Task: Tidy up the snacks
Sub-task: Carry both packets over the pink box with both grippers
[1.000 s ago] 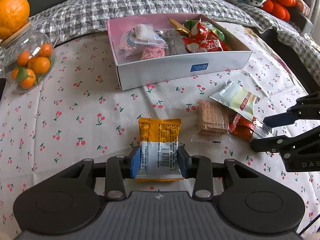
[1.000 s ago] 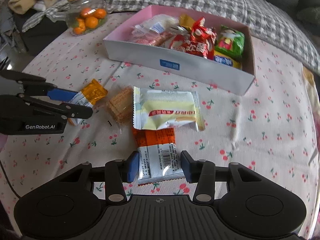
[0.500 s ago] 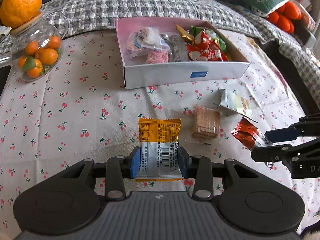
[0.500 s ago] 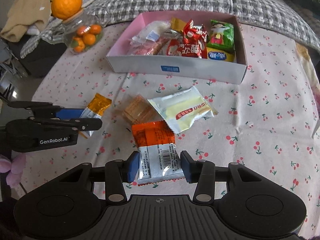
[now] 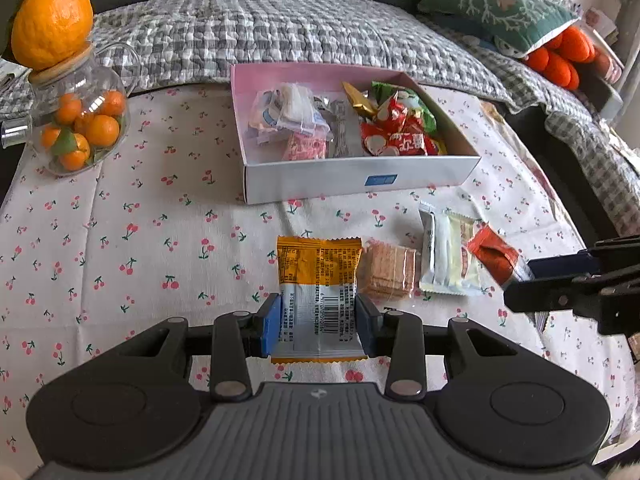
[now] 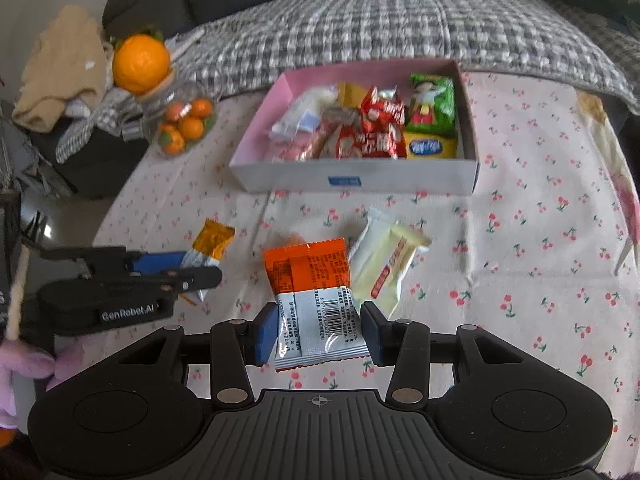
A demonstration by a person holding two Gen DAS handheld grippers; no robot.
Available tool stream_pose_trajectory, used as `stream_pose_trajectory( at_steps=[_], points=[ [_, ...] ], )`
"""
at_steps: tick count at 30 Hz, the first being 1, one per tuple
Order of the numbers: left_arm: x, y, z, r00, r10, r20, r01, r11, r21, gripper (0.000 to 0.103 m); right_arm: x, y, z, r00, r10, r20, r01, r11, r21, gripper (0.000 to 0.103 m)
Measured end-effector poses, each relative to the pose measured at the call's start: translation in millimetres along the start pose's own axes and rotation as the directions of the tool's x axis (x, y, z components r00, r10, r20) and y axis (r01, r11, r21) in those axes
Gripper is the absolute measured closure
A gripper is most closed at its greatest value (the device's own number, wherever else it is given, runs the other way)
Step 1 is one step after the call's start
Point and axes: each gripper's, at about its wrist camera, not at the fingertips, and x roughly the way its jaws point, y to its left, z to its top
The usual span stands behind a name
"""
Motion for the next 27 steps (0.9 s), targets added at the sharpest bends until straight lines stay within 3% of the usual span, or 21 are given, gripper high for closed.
stream_pose_trajectory(
  at_steps=[9, 15, 20, 27],
  points=[
    [-9, 1, 15, 0.998, -0.002, 0.057, 0.004, 0.999, -0.044, 0.067, -9, -19, 27, 0.997, -0.014, 0.079, 0.004, 0.992, 0.125, 0.060],
    [-11, 6, 35, 0.994, 0.002, 0.109, 0.008, 0.995, -0.095, 0.067, -10, -41, 53, 0.985, 0.000, 0.171, -0.039, 0.973, 0.228, 0.060],
    [0, 4, 56, 0.991, 0.016, 0.130, -0.004, 0.996, -0.094, 0.067, 0, -50, 71, 0.975, 0.035, 0.221, -0.101, 0.950, 0.296, 0.060],
    [23, -5, 82, 0.988, 0.033, 0.148, -0.022, 0.997, -0.076, 0.067, 24, -54, 90, 0.966, 0.030, 0.257, -0.115, 0.940, 0.322, 0.060]
  ],
)
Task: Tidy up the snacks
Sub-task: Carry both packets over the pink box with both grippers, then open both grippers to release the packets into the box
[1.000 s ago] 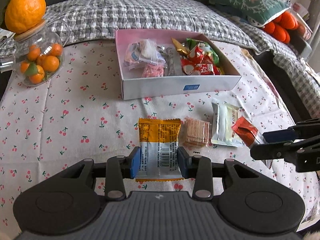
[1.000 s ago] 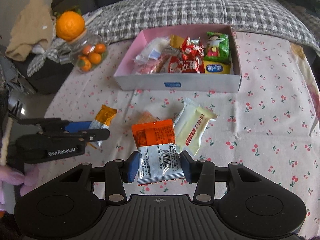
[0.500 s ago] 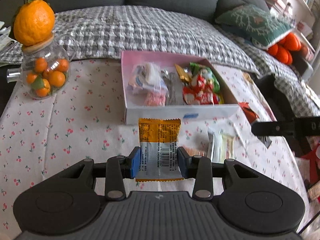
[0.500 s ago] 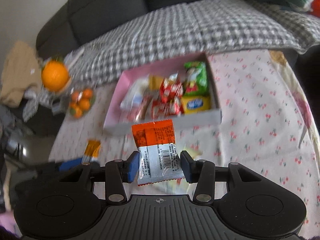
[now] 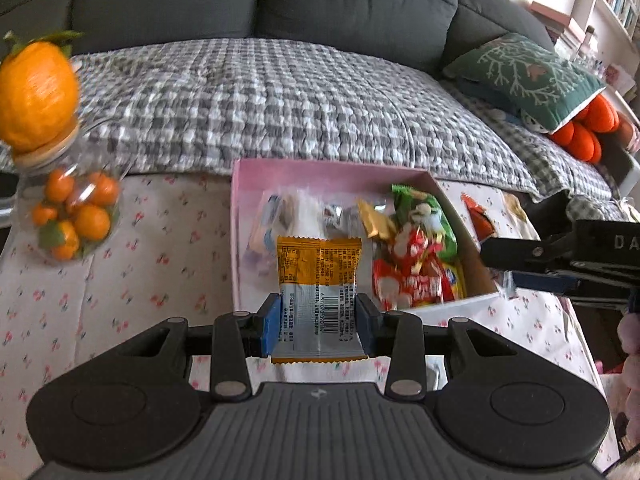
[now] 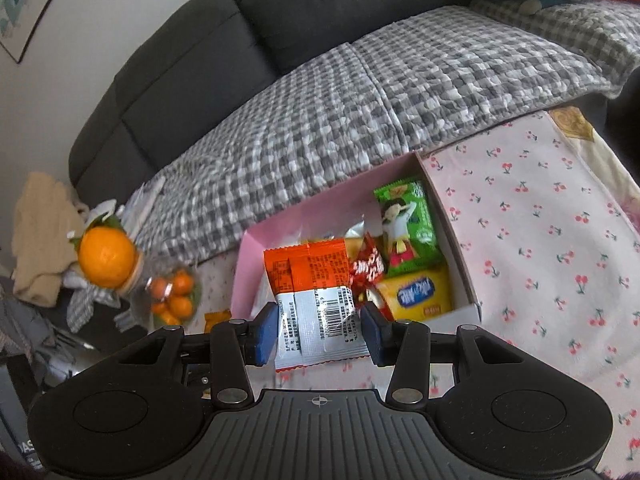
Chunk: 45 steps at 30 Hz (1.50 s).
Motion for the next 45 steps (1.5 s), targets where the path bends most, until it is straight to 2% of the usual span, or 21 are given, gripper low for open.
stream_pose_trajectory(
  at_steps=[7, 12, 23, 28, 31, 34, 36, 40, 45],
  points=[
    [22, -14, 12, 1.000, -0.009, 0.003, 0.009, 1.000, 0.025, 0.067, 21, -4, 11, 0.999, -0.033, 0.043, 0.033, 0.999, -0.003, 0.059],
    [37, -19, 17, 1.000, -0.012, 0.015, 0.012, 0.999, 0.037, 0.067, 35, -14, 17, 0.998, -0.029, 0.056, 0.027, 0.999, 0.038, 0.059],
    [65, -9, 25, 0.999, -0.015, 0.032, 0.016, 0.999, -0.032, 0.067, 51, -19, 20, 0.998, -0.031, 0.062, 0.029, 0.999, 0.040, 0.059],
    [69, -9, 28, 0.999, -0.007, 0.050, 0.008, 1.000, -0.027, 0.067, 56, -22, 19, 0.998, -0.034, 0.053, 0.031, 0.998, 0.046, 0.056],
    [70, -7, 28, 0.999, -0.015, 0.046, 0.016, 0.999, -0.035, 0.063, 56, -21, 20, 0.999, -0.033, 0.043, 0.031, 0.998, 0.047, 0.054],
    [68, -6, 28, 0.999, -0.017, 0.049, 0.020, 0.999, -0.045, 0.048, 54, -21, 20, 0.998, -0.035, 0.052, 0.032, 0.998, 0.058, 0.041],
    [66, -6, 27, 0.999, -0.017, 0.051, 0.019, 0.999, -0.044, 0.044, 51, -21, 21, 0.998, -0.037, 0.058, 0.033, 0.998, 0.060, 0.034],
    [61, -7, 26, 0.999, -0.013, 0.053, 0.014, 0.999, -0.029, 0.035, 47, -21, 21, 0.997, -0.041, 0.061, 0.038, 0.998, 0.058, 0.034],
    [52, -6, 23, 0.998, -0.017, 0.055, 0.019, 0.999, -0.027, 0.029, 38, -19, 19, 0.996, -0.048, 0.070, 0.045, 0.998, 0.040, 0.029]
  ],
)
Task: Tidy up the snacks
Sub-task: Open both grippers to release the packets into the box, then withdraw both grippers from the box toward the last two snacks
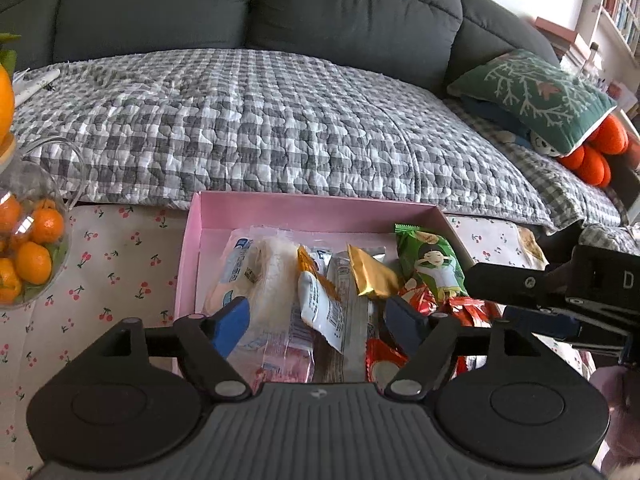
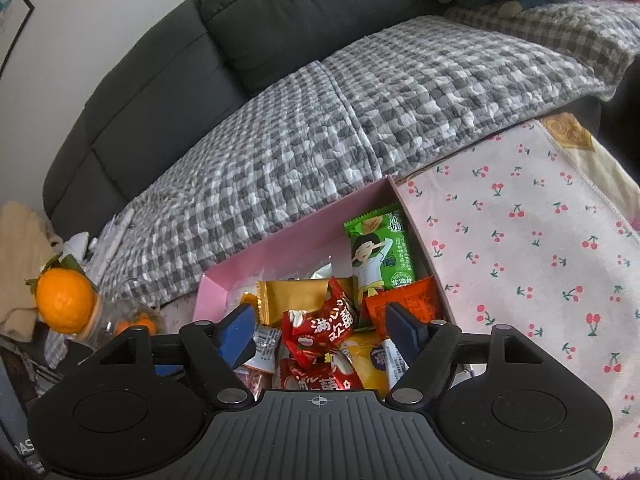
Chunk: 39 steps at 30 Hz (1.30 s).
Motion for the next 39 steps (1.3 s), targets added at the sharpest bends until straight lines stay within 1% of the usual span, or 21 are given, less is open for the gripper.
stream_pose_trajectory(
  at_steps=[1, 3, 5, 8, 10, 11, 14, 21, 25, 32, 36, 39],
  points=[
    [-2, 0, -1, 1.000, 0.000, -0.001, 0.000, 1.000, -0.002, 0.027, -2, 1, 0, 1.000, -0.001, 0.001, 0.001, 1.000, -0.006, 0.028],
    [-8, 2, -3, 1.000, 0.002, 0.000, -0.002, 1.000, -0.006, 0.024, -7, 3, -2, 1.000, -0.005, 0.001, 0.005, 1.000, -0.023, 0.022],
    [-14, 3, -5, 1.000, 0.013, 0.002, -0.013, 1.000, -0.014, 0.019, -11, 5, -3, 1.000, -0.010, -0.001, 0.010, 0.999, -0.045, 0.021],
    [-21, 5, -8, 1.000, 0.020, -0.001, -0.020, 0.999, -0.028, 0.014, -19, 7, -7, 1.000, -0.024, -0.007, 0.023, 0.997, -0.076, 0.021],
    [-27, 7, -10, 1.000, 0.026, -0.005, -0.026, 0.999, -0.032, 0.011, -23, 8, -9, 0.999, -0.034, -0.010, 0.033, 0.994, -0.100, 0.019],
    [-29, 6, -12, 0.999, 0.032, -0.008, -0.032, 0.999, -0.031, 0.009, -26, 9, -11, 0.999, -0.039, -0.010, 0.038, 0.993, -0.112, 0.016],
    [-38, 5, -18, 0.999, 0.052, -0.014, -0.052, 0.998, -0.022, 0.006, -36, 11, -15, 0.999, -0.053, -0.007, 0.052, 0.987, -0.153, 0.015],
    [-54, 1, -31, 0.996, 0.074, -0.040, -0.075, 0.997, -0.004, 0.004, -57, 14, -26, 0.997, -0.084, 0.000, 0.081, 0.968, -0.237, 0.015],
    [-62, -3, -38, 0.995, 0.087, -0.050, -0.086, 0.996, 0.012, 0.003, -66, 17, -35, 0.993, -0.116, 0.007, 0.113, 0.948, -0.297, 0.015],
    [-74, -3, -56, 0.996, 0.069, -0.048, -0.068, 0.997, 0.019, 0.001, -77, 15, -49, 0.986, -0.164, 0.003, 0.154, 0.917, -0.367, 0.015],
    [-76, -4, -68, 0.995, 0.083, -0.058, -0.080, 0.995, 0.064, 0.001, -79, 9, -58, 0.981, -0.193, -0.015, 0.171, 0.902, -0.395, 0.015],
    [-78, -3, -75, 0.995, 0.072, -0.075, -0.066, 0.995, 0.078, 0.001, -81, 5, -67, 0.975, -0.222, -0.024, 0.190, 0.881, -0.433, 0.015]
  ],
)
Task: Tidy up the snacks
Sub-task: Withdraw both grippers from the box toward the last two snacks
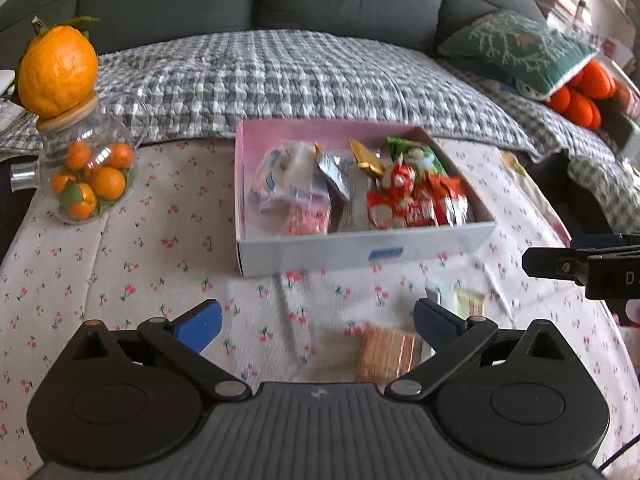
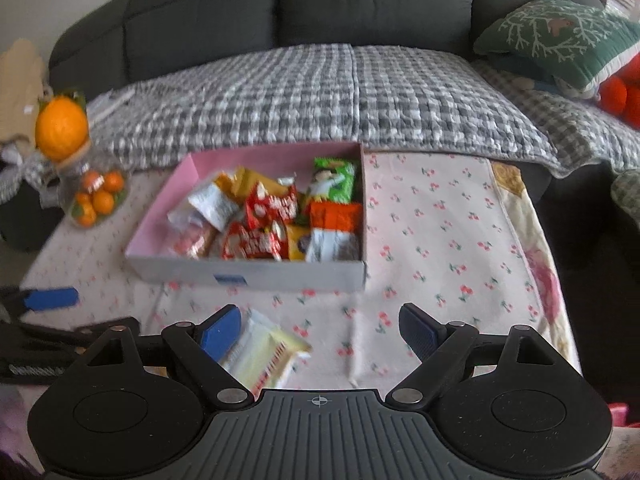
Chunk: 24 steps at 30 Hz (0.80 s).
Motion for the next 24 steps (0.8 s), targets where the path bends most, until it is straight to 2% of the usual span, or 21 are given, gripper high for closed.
stream_pose_trajectory(
  at_steps=[8, 15, 18, 24],
  points=[
    [2, -8, -24, 1.000, 0.001, 0.013, -0.002, 0.992, 0.125, 0.001, -1, 0, -27, 0.999, -0.046, -0.030, 0.042, 0.994, -0.098, 0.015],
    [12, -24, -36, 0.999, -0.024, 0.021, 0.019, 0.982, 0.189, 0.003, 2, 5, -48, 0.996, -0.072, -0.056, 0.061, 0.982, -0.176, 0.015],
    [19, -30, -38, 1.000, -0.027, 0.015, 0.024, 0.980, 0.199, 0.009, 4, 7, -54, 0.995, -0.078, -0.066, 0.064, 0.979, -0.194, 0.015],
    [28, -36, -36, 0.999, -0.048, -0.004, 0.047, 0.981, 0.186, 0.029, 9, 8, -58, 0.994, -0.083, -0.078, 0.066, 0.977, -0.201, 0.014]
  ],
)
